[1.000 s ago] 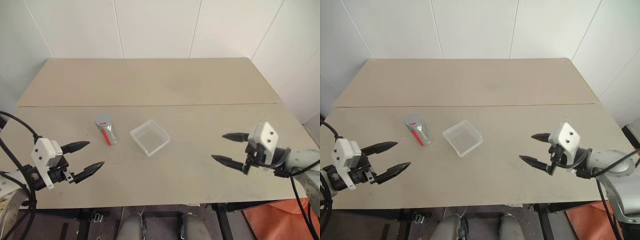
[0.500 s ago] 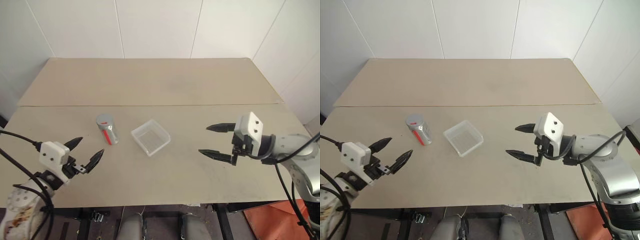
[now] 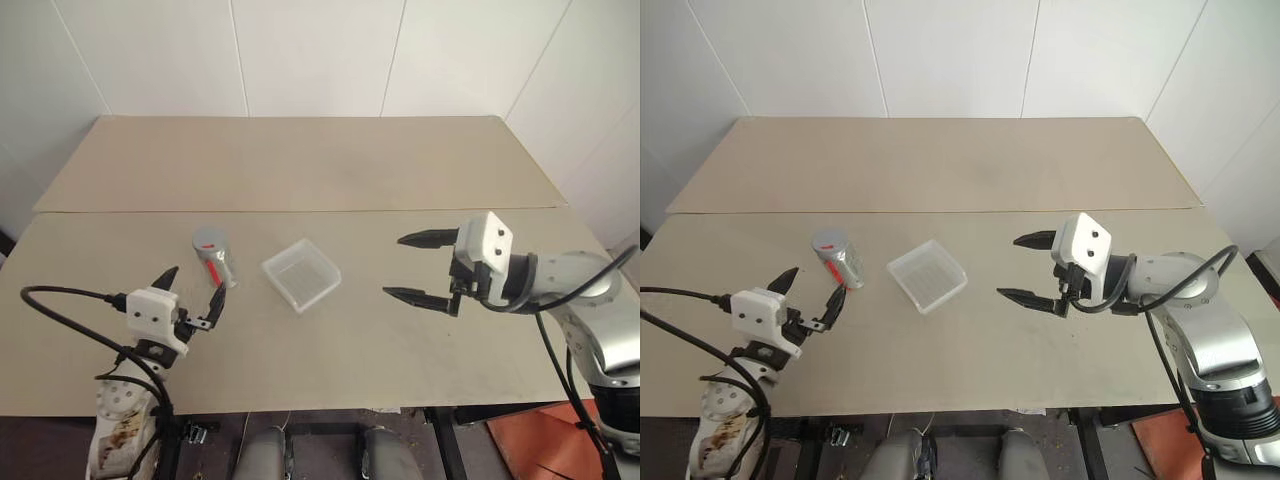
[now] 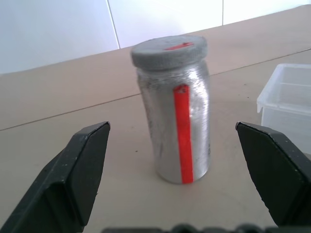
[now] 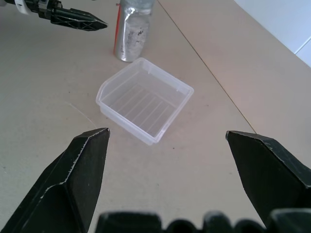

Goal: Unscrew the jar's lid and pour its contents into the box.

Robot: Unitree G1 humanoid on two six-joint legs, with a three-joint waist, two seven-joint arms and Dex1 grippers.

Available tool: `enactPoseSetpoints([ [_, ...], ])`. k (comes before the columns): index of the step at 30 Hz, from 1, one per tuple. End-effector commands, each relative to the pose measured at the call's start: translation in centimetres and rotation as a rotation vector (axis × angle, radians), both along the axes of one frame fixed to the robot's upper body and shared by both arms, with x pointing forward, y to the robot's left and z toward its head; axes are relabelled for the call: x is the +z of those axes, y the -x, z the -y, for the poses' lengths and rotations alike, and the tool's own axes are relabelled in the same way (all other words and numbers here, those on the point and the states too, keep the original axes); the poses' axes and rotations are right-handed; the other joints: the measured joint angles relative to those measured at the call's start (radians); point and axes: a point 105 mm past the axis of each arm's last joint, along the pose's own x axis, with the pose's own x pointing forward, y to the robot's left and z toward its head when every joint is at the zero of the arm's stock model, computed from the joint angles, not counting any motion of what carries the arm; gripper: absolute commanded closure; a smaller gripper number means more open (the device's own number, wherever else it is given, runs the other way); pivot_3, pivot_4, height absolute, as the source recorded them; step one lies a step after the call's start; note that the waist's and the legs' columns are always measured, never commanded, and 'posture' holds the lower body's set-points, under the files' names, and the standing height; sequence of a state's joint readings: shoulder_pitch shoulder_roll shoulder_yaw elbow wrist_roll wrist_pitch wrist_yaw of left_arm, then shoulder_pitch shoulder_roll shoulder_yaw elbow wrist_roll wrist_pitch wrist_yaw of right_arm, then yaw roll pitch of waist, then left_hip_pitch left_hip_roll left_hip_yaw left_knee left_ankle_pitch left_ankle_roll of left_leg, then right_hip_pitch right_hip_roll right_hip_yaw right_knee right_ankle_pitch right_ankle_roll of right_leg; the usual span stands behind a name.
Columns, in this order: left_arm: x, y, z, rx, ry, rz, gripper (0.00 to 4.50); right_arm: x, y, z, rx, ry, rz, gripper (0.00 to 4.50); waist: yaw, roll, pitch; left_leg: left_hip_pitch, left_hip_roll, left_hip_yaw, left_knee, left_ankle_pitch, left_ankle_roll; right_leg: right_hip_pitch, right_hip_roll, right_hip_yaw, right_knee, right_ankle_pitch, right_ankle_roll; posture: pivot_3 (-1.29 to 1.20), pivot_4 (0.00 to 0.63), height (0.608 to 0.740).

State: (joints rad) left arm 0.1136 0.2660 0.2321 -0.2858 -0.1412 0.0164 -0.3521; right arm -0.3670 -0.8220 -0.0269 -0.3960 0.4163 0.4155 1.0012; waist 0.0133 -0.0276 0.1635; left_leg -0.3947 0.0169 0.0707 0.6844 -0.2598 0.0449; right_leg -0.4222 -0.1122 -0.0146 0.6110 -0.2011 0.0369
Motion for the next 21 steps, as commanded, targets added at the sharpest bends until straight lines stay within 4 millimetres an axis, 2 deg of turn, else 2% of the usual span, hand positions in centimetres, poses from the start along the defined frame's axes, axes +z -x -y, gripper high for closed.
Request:
enactPoseSetpoints([
  [1,0.8,-1.1,0.6,0.039,0.002,0.06,0.0,0.9,0.3,-0.2,0.031,-0.005,0.043,0.03,0.0,0.0,0.0,0.0,0.0,0.0,0.0,0.0,0.0,0.0,0.0,0.0,0.0,0.0,0.0,0.0,0.15,0.74],
  [9,0.8,-3.6,1.6,0.075,0.029,0.075,0.0,0.5,0.4,-0.1,0.04,0.053,0.071,0.03,-0.002,0.0,0.0,0.0,0.0,0.0,0.0,0.0,0.0,0.0,0.0,0.0,0.0,0.0,0.001,0.0,0.15,0.74],
  [14,1.0,-4.9,1.5,0.15,0.03,0.091,0.0,0.3,0.8,-0.3,0.05,0.068,0.087,0.03,-0.001,0.0,0.0,0.0,0.0,0.0,0.0,0.0,0.0,0.0,0.0,0.0,0.0,0.001,0.001,0.0,0.15,0.74],
  [15,1.0,-5.0,1.5,0.161,0.024,0.095,0.38,0.3,0.9,-0.2,0.051,0.066,0.086,0.0,-0.001,0.0,0.0,0.0,-0.001,0.0,0.0,0.0,0.0,0.0,0.0,0.0,0.0,0.001,0.001,0.0,0.15,0.74],
  [17,0.9,-5.2,1.6,0.166,0.011,0.099,0.84,0.4,1.0,-0.2,0.05,0.063,0.086,0.0,-0.002,0.0,0.0,0.0,0.0,0.0,0.0,0.0,0.0,0.0,0.0,0.0,0.0,0.001,0.001,0.0,0.15,0.74],
  [21,1.0,-5.2,1.9,0.164,-0.002,0.113,2.18,0.4,1.2,-0.4,0.053,0.056,0.084,0.0,-0.002,0.0,0.0,0.0,0.0,0.0,0.0,0.0,0.0,0.0,0.0,0.0,0.0,0.001,0.001,0.0,0.15,0.74],
])
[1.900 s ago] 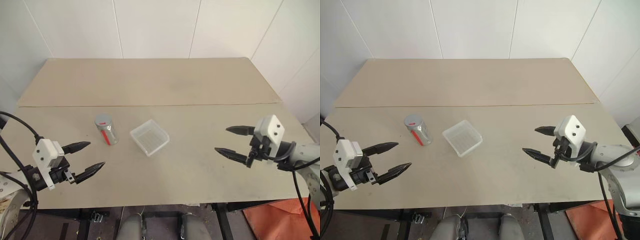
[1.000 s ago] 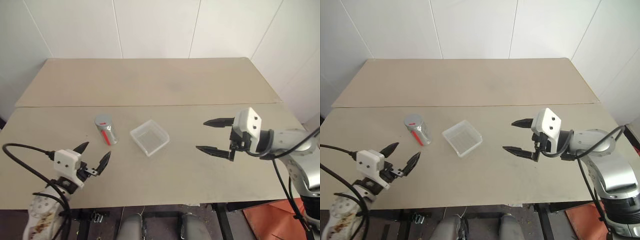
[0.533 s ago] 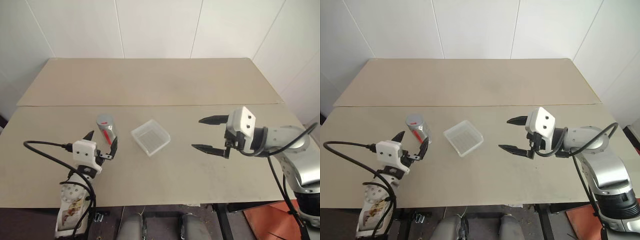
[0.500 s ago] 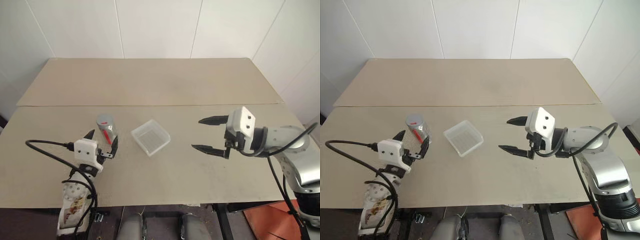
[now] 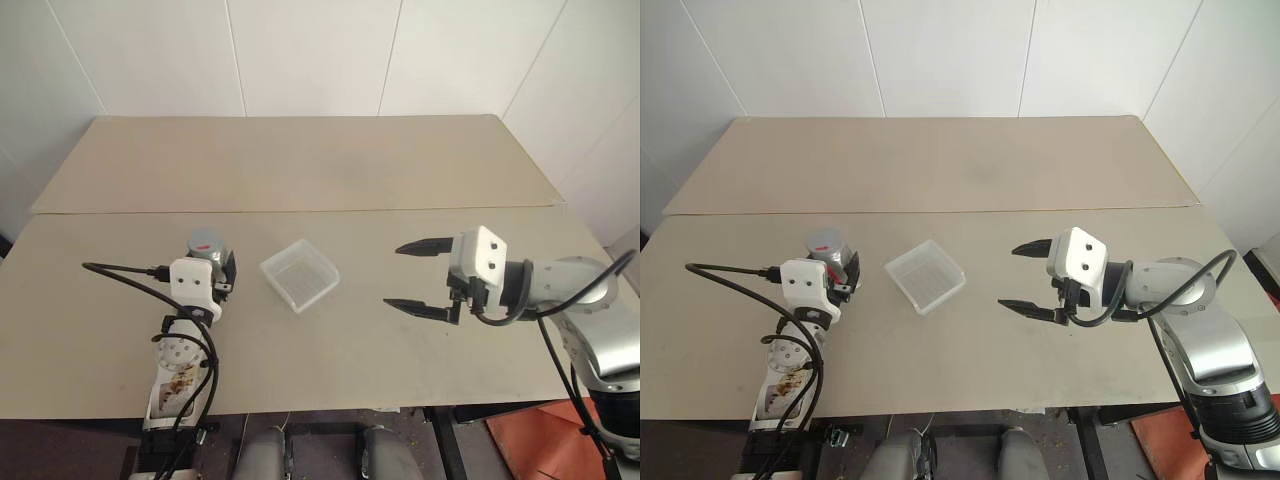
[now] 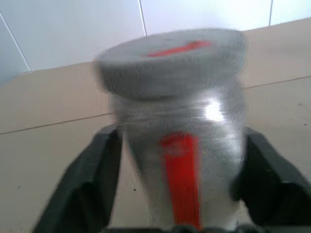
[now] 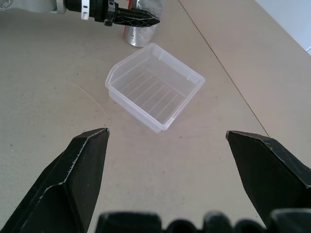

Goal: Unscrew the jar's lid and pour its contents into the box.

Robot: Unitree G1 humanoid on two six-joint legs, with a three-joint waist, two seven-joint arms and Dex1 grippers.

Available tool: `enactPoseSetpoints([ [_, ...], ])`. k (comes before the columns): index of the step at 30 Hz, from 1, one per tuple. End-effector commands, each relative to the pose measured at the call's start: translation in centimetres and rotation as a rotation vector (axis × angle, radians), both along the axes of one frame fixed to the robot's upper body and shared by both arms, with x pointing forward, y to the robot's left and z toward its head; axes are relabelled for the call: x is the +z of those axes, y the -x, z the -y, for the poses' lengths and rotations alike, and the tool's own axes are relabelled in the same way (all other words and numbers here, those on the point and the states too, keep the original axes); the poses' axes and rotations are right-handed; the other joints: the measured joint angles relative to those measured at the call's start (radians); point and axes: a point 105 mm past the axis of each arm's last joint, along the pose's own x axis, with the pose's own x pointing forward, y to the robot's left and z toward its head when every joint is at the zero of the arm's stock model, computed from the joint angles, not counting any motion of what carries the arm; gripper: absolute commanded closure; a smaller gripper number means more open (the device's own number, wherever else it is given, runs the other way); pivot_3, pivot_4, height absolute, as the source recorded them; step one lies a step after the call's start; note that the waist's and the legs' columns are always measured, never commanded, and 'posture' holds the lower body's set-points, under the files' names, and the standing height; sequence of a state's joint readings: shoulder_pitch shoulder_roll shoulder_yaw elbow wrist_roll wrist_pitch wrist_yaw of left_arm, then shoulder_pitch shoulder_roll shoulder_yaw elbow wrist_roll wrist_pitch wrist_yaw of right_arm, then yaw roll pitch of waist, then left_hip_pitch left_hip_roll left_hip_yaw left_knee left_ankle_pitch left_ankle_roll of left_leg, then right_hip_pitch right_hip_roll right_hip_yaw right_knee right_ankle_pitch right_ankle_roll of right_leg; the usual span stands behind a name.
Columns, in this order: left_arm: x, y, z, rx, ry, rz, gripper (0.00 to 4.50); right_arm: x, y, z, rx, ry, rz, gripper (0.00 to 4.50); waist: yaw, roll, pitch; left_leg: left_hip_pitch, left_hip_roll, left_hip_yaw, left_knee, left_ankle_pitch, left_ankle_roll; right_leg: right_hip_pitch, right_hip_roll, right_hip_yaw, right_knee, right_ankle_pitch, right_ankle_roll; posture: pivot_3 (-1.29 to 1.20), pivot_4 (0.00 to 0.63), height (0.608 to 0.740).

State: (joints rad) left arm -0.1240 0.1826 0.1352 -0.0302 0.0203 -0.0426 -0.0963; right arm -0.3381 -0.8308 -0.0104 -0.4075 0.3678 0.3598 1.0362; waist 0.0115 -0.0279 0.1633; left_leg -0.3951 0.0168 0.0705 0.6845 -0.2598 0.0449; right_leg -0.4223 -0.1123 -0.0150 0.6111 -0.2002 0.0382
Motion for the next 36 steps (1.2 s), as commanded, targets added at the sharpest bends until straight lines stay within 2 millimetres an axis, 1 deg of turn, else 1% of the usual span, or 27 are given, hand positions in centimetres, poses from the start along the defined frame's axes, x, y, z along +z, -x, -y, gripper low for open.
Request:
enactPoseSetpoints([
  [1,1.5,-0.1,0.4,-0.003,-0.014,0.071,2.47,1.2,0.8,-0.4,0.023,-0.007,0.062,0.0,0.0,0.0,0.0,0.0,0.0,0.0,0.0,0.0,0.0,0.0,0.0,0.0,0.0,0.0,0.0,0.0,0.15,0.74],
  [2,1.7,-0.2,0.5,-0.006,-0.018,0.078,2.57,1.2,0.9,-0.7,0.029,-0.013,0.058,0.0,0.0,0.0,0.0,0.0,0.0,0.0,0.0,0.0,0.0,0.0,0.0,0.0,0.0,0.0,0.0,0.0,0.15,0.74],
  [5,2.8,-0.2,0.8,-0.049,-0.027,0.09,2.57,1.2,1.1,-1.4,0.043,-0.033,0.059,0.0,0.0,0.0,0.0,0.0,0.0,0.0,0.0,0.0,0.0,0.0,0.0,0.0,0.0,0.0,0.0,0.0,0.15,0.74],
  [7,3.9,0.2,1.2,-0.128,-0.035,0.092,2.57,1.5,1.1,-2.1,0.055,-0.059,0.066,0.0,-0.001,0.0,0.0,0.0,0.0,0.0,0.0,0.0,0.0,0.0,0.0,0.0,0.0,0.0,0.0,0.0,0.15,0.74],
  [11,7.5,2.0,0.7,-0.415,-0.114,0.048,2.57,3.6,1.0,-4.9,0.153,-0.162,0.089,0.0,-0.021,0.0,0.0,-0.001,0.001,0.0,0.0,0.001,-0.001,-0.003,0.001,0.0,0.002,0.0,0.0,0.0,0.15,0.74],
  [13,8.7,3.2,0.5,-0.588,-0.12,-0.016,2.57,4.5,0.9,-6.1,0.197,-0.205,0.083,0.0,-0.028,0.0,0.0,-0.001,0.002,-0.001,0.0,0.001,-0.002,-0.003,0.002,0.0,0.002,0.0,-0.001,0.0,0.15,0.74],
  [14,9.1,3.8,0.6,-0.665,-0.117,-0.046,2.57,4.9,0.8,-6.6,0.214,-0.227,0.075,0.0,-0.027,0.001,0.0,-0.001,0.003,-0.001,0.0,0.001,-0.002,-0.003,0.002,0.0,0.002,0.0,-0.001,0.0,0.15,0.74],
  [16,10.2,5.0,1.7,-0.879,-0.119,-0.085,2.57,6.2,0.5,-8.1,0.248,-0.294,0.047,0.0,-0.026,0.001,0.0,0.0,0.003,-0.001,0.0,0.001,-0.002,-0.002,0.002,0.0,0.002,0.0,-0.001,0.0,0.15,0.74],
  [17,10.5,5.4,2.0,-0.942,-0.116,-0.099,2.57,6.6,0.3,-8.5,0.257,-0.313,0.035,0.0,-0.023,0.001,0.0,0.0,0.003,0.0,0.0,0.001,-0.002,-0.002,0.002,-0.001,0.001,0.0,-0.001,0.0,0.15,0.74],
  [19,10.8,5.6,2.9,-1.034,-0.102,-0.111,2.57,7.4,0.0,-9.3,0.265,-0.349,0.018,0.0,-0.015,0.001,0.001,-0.001,0.002,-0.001,0.0,0.001,-0.002,-0.002,0.001,-0.001,0.001,0.0,-0.001,0.0,0.15,0.74],
  [22,11.0,5.1,5.2,-1.165,-0.059,-0.121,2.57,8.9,-0.5,-10.9,0.264,-0.41,-0.018,0.0,-0.009,0.001,0.001,-0.002,0.0,-0.001,0.0,0.001,-0.002,-0.002,0.001,-0.002,0.001,0.0,-0.001,0.0,0.15,0.74],
  [23,11.1,5.0,5.9,-1.209,-0.058,-0.119,2.57,9.2,-0.7,-11.4,0.259,-0.422,-0.032,0.0,-0.008,0.001,0.001,-0.002,0.0,-0.001,0.0,0.001,-0.002,-0.002,0.002,-0.002,0.001,0.0,-0.001,0.0,0.15,0.74],
  [26,11.5,4.3,7.2,-1.291,-0.029,-0.1,2.57,9.4,-1.3,-12.3,0.233,-0.431,-0.055,0.0,-0.011,0.001,0.0,-0.003,0.0,-0.001,0.0,0.001,-0.002,-0.002,0.003,-0.003,0.003,0.0,-0.001,0.0,0.15,0.74],
  [28,11.7,3.8,7.7,-1.322,-0.015,-0.088,2.57,9.4,-1.7,-12.5,0.217,-0.428,-0.062,0.0,-0.012,0.001,0.0,-0.004,0.0,-0.001,0.0,0.001,-0.002,-0.002,0.003,-0.004,0.004,0.0,-0.001,0.0,0.15,0.74],
  [30,11.6,3.5,8.1,-1.348,-0.029,-0.088,2.57,9.3,-1.7,-12.8,0.215,-0.422,-0.072,0.0,-0.015,0.001,0.001,-0.004,0.0,-0.001,0.0,0.001,-0.002,-0.002,0.003,-0.004,0.004,0.0,-0.001,0.0,0.15,0.74],
  [36,11.1,3.2,8.5,-1.388,-0.06,-0.095,2.57,8.9,-2.1,-13.1,0.201,-0.406,-0.099,0.0,-0.026,0.001,0.001,-0.005,0.0,-0.001,0.0,0.001,-0.002,-0.003,0.003,-0.004,0.004,0.0,-0.001,0.0,0.15,0.74],
])
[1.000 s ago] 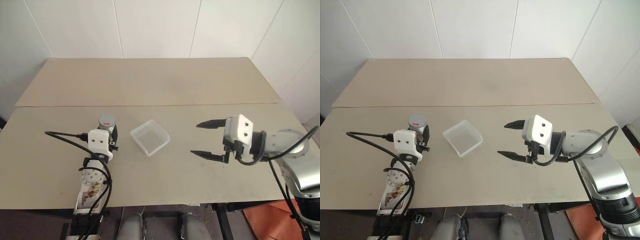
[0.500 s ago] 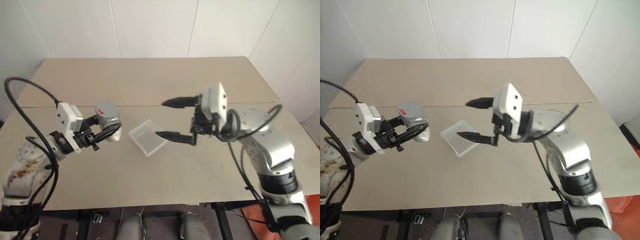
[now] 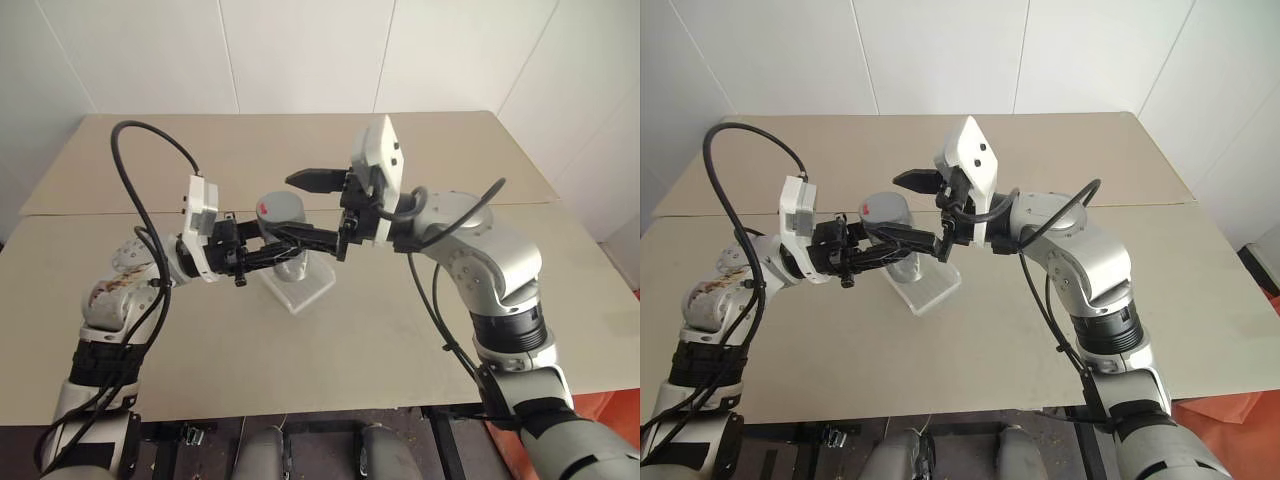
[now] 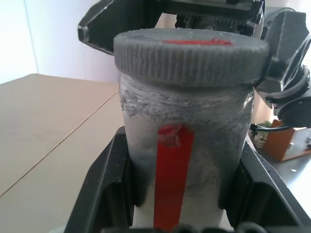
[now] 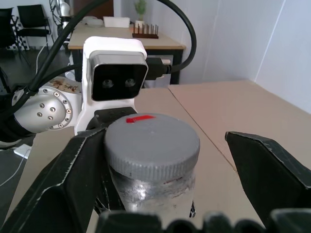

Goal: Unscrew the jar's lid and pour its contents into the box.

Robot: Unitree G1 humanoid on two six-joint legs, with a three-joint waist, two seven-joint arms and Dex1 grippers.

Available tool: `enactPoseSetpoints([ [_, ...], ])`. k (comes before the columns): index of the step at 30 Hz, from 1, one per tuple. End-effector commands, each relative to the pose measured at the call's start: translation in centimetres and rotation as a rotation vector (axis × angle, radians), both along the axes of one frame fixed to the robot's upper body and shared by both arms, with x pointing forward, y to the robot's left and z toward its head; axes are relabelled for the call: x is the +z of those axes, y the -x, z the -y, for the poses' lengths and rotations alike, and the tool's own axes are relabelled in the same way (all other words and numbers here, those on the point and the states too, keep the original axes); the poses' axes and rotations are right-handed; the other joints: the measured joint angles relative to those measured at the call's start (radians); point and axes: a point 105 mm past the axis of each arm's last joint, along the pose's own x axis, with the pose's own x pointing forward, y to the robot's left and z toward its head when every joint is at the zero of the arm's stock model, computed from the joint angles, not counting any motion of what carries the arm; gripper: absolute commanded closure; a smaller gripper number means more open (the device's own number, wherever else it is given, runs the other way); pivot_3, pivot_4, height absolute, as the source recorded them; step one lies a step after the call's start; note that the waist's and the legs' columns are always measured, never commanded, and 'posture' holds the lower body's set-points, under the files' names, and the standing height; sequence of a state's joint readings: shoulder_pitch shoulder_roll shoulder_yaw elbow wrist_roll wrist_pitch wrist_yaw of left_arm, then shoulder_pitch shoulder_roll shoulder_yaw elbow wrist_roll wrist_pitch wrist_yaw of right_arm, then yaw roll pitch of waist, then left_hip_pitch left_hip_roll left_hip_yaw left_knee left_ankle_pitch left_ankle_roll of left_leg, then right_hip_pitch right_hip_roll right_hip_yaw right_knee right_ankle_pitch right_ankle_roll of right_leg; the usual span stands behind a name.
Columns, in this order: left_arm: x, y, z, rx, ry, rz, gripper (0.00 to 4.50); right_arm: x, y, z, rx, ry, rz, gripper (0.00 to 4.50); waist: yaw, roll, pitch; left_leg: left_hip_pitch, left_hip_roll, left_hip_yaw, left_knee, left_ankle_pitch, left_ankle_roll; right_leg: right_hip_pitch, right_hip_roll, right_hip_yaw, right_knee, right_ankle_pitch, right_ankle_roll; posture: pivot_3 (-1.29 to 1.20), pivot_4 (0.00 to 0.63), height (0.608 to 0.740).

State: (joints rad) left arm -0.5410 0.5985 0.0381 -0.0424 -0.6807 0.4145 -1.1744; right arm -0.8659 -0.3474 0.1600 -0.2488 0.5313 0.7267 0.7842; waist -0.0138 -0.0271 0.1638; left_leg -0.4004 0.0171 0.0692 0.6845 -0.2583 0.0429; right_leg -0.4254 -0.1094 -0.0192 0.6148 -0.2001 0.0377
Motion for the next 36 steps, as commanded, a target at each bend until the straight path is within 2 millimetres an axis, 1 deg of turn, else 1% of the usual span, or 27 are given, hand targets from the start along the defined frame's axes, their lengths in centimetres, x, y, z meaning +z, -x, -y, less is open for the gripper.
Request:
enactPoseSetpoints([
  [1,0.8,0.3,0.3,-0.037,-0.014,0.06,2.57,1.2,0.2,-0.2,0.001,-0.009,0.043,0.0,-0.001,0.0,0.0,0.0,0.0,0.0,0.0,0.0,0.0,0.0,0.0,0.0,0.0,0.0,0.0,0.0,0.15,0.74],
  [5,0.6,0.3,0.2,-0.042,-0.023,0.066,2.57,1.4,0.4,-0.2,0.018,-0.018,0.032,0.0,0.0,0.0,0.0,0.0,0.0,0.0,0.0,0.0,0.0,0.0,0.0,0.0,0.0,0.0,0.0,0.0,0.15,0.74],
  [8,0.7,0.2,0.2,-0.043,-0.026,0.085,2.57,1.2,0.6,-0.3,0.058,-0.001,0.012,0.57,0.0,0.0,0.0,0.0,0.0,-0.001,0.0,0.0,0.0,0.0,0.0,0.0,0.0,0.0,0.0,0.0,0.15,0.74],
  [10,0.9,0.2,0.1,-0.042,-0.027,0.096,2.57,1.0,0.7,-0.3,0.077,0.009,0.001,1.28,0.0,0.0,0.0,0.0,0.0,-0.001,0.0,0.0,0.0,0.0,0.0,0.0,0.0,0.0,0.0,0.0,0.15,0.74],
  [12,1.2,0.1,0.2,-0.053,-0.026,0.114,2.57,0.7,0.6,-0.4,0.105,0.024,-0.011,1.74,0.0,0.0,0.0,0.0,0.0,-0.001,0.0,0.0,0.0,0.0,0.0,0.0,0.0,0.0,0.0,0.0,0.15,0.74],
  [13,1.4,0.1,0.2,-0.06,-0.024,0.121,2.57,0.7,0.7,-0.4,0.126,0.027,-0.016,1.74,0.0,0.0,0.0,0.0,0.0,-0.001,0.0,0.0,0.0,0.0,0.0,0.0,0.0,0.0,0.0,0.0,0.15,0.74],
  [16,1.8,0.2,0.4,-0.095,-0.023,0.137,2.57,0.9,0.7,-0.6,0.2,0.018,-0.012,1.74,0.0,0.0,0.0,0.0,0.0,-0.001,0.0,0.0,0.0,0.0,0.0,0.0,0.0,0.0,0.0,0.0,0.15,0.74],
  [18,2.1,0.8,0.5,-0.162,-0.021,0.142,2.57,1.3,1.7,-0.6,0.376,-0.001,0.034,1.74,0.0,0.0,0.0,0.0,0.0,-0.001,0.0,0.0,0.0,0.0,0.0,0.0,0.0,0.0,0.0,0.0,0.15,0.74],
  [20,2.3,1.5,0.8,-0.23,-0.016,0.132,2.57,1.5,2.6,-0.1,0.569,0.002,0.07,1.74,-0.001,0.0,0.0,0.0,0.0,0.0,0.0,0.0,0.0,0.0,0.0,0.0,-0.002,0.0,0.0,0.0,0.15,0.74],
  [22,2.4,2.0,1.1,-0.287,-0.008,0.105,2.57,1.5,3.1,0.4,0.732,0.019,0.081,1.74,-0.001,0.0,0.0,0.0,0.0,0.0,0.0,0.0,0.0,0.0,0.0,0.0,-0.001,0.0,0.0,0.0,0.15,0.74],
  [23,2.2,2.4,1.3,-0.317,-0.018,0.099,2.57,1.5,3.1,0.4,0.788,0.032,0.073,1.74,-0.001,0.0,0.0,0.0,0.0,-0.001,0.0,0.0,0.0,0.0,0.0,0.0,-0.001,0.0,0.0,0.0,0.15,0.74],
  [24,1.9,2.7,1.5,-0.338,-0.038,0.102,2.57,1.5,2.9,0.1,0.809,0.048,0.071,1.74,-0.002,0.001,0.0,0.0,0.0,-0.001,0.0,0.0,0.0,0.0,0.001,0.0,0.0,0.0,0.0,0.0,0.15,0.74],
  [26,1.4,3.0,1.7,-0.356,-0.063,0.111,2.57,1.2,2.1,-0.6,0.802,0.087,0.084,1.74,-0.006,0.001,0.0,0.0,0.001,-0.001,0.0,0.0,0.0,0.0,0.001,0.0,0.0,0.0,0.0,0.0,0.15,0.74],
  [29,1.4,2.8,1.8,-0.342,-0.048,0.108,2.57,0.9,1.1,-1.2,0.764,0.105,0.107,1.74,-0.007,0.001,0.0,0.0,0.001,-0.001,0.0,0.0,0.0,0.0,0.001,0.0,0.001,0.0,0.0,0.0,0.15,0.74],
  [31,1.5,2.7,1.7,-0.325,-0.042,0.107,2.57,0.9,0.5,-1.1,0.724,0.09,0.118,1.01,-0.005,0.001,0.0,0.0,0.001,-0.001,0.0,0.0,0.0,0.0,0.001,0.0,0.001,0.0,0.0,0.0,0.15,0.74],
  [32,1.4,2.6,1.6,-0.313,-0.044,0.108,2.57,0.9,0.2,-1.0,0.686,0.075,0.124,0.86,-0.004,0.001,0.0,0.0,0.001,-0.001,0.0,0.0,0.0,0.0,0.001,0.0,0.001,0.0,0.0,0.0,0.15,0.74],
  [34,1.3,2.3,1.1,-0.28,-0.049,0.105,2.57,1.1,-0.2,-0.5,0.617,0.034,0.142,0.21,-0.003,0.001,0.0,-0.001,0.001,-0.001,0.0,0.0,0.0,-0.001,0.001,0.0,0.001,0.0,0.0,0.0,0.15,0.74],
  [35,1.3,2.1,0.9,-0.265,-0.049,0.101,2.57,1.3,-0.2,-0.2,0.586,0.015,0.154,0.02,0.001,0.001,0.0,-0.002,0.001,-0.001,0.0,0.0,0.0,-0.002,0.001,0.0,0.001,0.0,0.0,0.0,0.15,0.74],
  [36,1.2,2.0,0.7,-0.249,-0.047,0.099,2.57,1.4,-0.3,0.1,0.548,-0.003,0.165,0.02,0.003,0.001,0.0,-0.003,0.001,-0.002,0.001,0.0,-0.001,-0.002,0.001,-0.001,0.001,0.0,0.0,0.0,0.15,0.74],
])
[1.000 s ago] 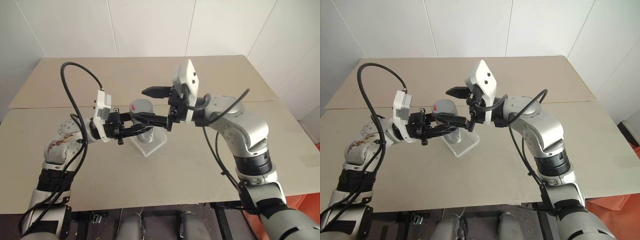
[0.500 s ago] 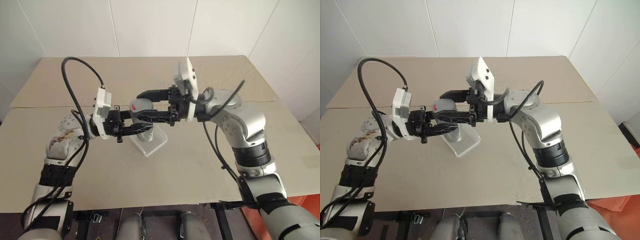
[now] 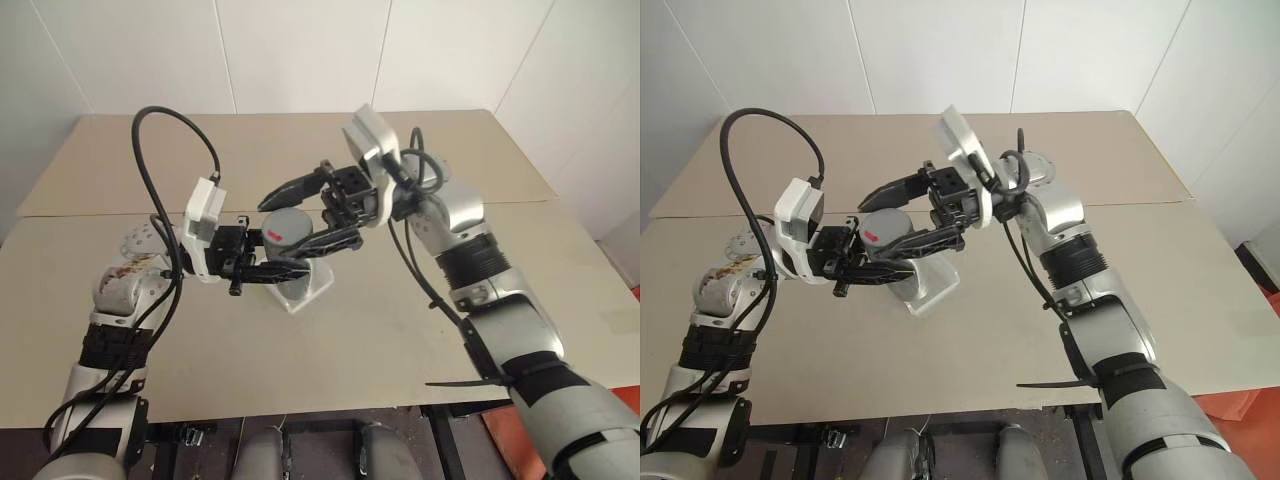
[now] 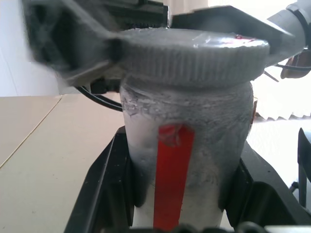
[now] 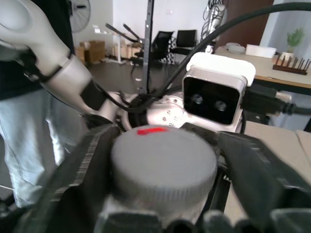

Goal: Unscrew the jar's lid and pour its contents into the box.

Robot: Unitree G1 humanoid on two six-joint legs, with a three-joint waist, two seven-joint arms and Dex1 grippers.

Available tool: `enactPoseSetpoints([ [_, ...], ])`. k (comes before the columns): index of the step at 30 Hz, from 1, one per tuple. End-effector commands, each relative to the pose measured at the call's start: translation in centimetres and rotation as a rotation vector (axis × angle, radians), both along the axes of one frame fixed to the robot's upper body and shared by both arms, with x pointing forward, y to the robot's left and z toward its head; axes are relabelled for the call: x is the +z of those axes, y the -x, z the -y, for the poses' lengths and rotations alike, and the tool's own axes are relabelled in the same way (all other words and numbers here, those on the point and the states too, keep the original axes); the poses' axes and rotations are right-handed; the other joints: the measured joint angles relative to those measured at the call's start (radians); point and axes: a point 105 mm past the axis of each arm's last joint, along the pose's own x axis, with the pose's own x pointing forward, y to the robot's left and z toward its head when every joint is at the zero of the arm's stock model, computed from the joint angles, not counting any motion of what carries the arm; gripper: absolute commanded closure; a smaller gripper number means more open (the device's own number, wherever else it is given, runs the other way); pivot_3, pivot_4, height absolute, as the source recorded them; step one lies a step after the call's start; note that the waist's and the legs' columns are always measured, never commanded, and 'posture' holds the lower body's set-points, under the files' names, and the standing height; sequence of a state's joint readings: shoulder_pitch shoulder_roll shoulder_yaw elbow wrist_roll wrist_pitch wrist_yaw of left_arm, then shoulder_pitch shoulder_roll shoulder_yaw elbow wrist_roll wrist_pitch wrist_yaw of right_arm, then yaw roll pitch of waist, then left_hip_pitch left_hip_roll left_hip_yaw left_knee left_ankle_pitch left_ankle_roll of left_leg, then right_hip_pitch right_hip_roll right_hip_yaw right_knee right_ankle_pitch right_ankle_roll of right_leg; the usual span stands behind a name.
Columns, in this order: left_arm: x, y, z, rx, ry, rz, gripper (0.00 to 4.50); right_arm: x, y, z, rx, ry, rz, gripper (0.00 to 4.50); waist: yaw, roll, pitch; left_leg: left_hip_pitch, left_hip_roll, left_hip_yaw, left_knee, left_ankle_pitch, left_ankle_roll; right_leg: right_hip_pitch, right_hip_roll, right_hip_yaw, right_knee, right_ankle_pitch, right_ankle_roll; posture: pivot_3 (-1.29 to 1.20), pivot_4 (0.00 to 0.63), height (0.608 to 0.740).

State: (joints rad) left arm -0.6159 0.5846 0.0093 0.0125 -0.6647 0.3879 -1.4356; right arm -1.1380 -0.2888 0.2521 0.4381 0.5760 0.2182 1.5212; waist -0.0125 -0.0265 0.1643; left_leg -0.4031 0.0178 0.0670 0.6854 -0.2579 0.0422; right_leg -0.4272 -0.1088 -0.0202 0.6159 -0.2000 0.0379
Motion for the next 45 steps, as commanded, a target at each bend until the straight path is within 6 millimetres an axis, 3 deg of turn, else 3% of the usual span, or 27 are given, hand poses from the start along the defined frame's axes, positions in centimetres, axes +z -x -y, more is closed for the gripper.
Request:
enactPoseSetpoints([
  [1,0.7,-0.1,-0.5,0.042,0.009,0.047,2.57,1.4,-0.1,1.5,-0.141,-0.108,0.07,0.02,0.005,0.0,0.0,-0.001,0.0,0.0,0.001,0.0,0.0,0.0,0.0,-0.001,0.0,0.0,0.0,0.0,0.15,0.74],
  [6,0.5,-1.5,-1.1,0.135,0.021,0.054,2.57,1.5,1.0,3.1,-0.346,-0.163,0.075,0.02,0.009,0.0,0.0,-0.004,0.0,-0.002,0.006,0.0,0.0,-0.001,-0.002,-0.003,0.001,0.0,0.0,0.0,0.15,0.74],
  [10,0.2,-2.0,-0.6,0.153,0.021,0.058,2.57,1.6,1.8,1.6,-0.49,-0.165,0.043,0.02,-0.001,0.0,0.0,-0.003,0.0,-0.002,0.006,0.0,0.0,-0.001,-0.001,-0.003,0.003,0.0,0.0,0.0,0.15,0.74],
  [16,0.1,-2.1,0.0,0.124,0.01,0.061,2.57,0.9,0.5,-0.5,-0.645,-0.117,0.063,0.02,-0.002,0.0,0.0,-0.003,0.0,-0.002,0.008,0.0,0.0,-0.001,-0.001,-0.002,0.007,0.0,0.0,0.0,0.15,0.74],
  [21,0.4,-2.4,0.0,0.125,0.011,0.072,2.57,0.7,-1.1,-1.0,-0.75,-0.1,0.041,0.02,0.0,0.0,0.0,-0.003,-0.001,-0.002,0.008,-0.001,0.001,-0.001,-0.001,-0.002,0.006,0.0,0.0,0.0,0.15,0.74],
  [27,0.5,-2.2,-0.8,0.137,0.005,0.076,2.57,1.1,-2.7,1.5,-0.836,-0.13,0.019,0.02,0.0,0.0,0.0,-0.004,-0.001,-0.002,0.008,-0.001,0.001,-0.001,-0.001,-0.002,0.005,0.0,0.0,0.0,0.15,0.74],
  [31,0.5,-2.1,-1.6,0.156,-0.002,0.081,2.57,1.4,-4.1,5.0,-0.908,-0.151,-0.003,0.02,0.0,0.0,0.0,-0.004,0.0,-0.003,0.008,-0.001,0.001,-0.001,-0.001,-0.002,0.005,0.0,0.0,0.0,0.15,0.74],
  [37,0.6,-1.8,-2.2,0.166,-0.007,0.074,2.57,0.8,-5.3,8.6,-1.006,-0.122,-0.002,0.02,-0.001,0.0,0.0,-0.004,0.0,-0.003,0.008,-0.001,0.002,-0.001,-0.001,-0.002,0.005,0.0,0.0,0.0,0.15,0.74],
  [41,0.4,-1.7,-2.5,0.171,-0.012,0.071,2.57,1.1,-5.1,9.8,-1.025,-0.139,0.005,0.02,0.012,0.0,0.0,-0.004,-0.001,-0.002,0.008,-0.002,0.003,0.0,-0.002,-0.003,0.004,0.0,0.0,0.0,0.15,0.74],
  [45,0.2,-1.8,-2.3,0.168,-0.011,0.068,2.57,1.3,-3.6,9.4,-0.961,-0.142,0.023,0.02,0.001,0.0,0.0,-0.004,0.0,-0.002,0.007,-0.002,0.003,-0.001,-0.001,-0.003,-0.002,0.0,0.0,0.0,0.15,0.74],
])
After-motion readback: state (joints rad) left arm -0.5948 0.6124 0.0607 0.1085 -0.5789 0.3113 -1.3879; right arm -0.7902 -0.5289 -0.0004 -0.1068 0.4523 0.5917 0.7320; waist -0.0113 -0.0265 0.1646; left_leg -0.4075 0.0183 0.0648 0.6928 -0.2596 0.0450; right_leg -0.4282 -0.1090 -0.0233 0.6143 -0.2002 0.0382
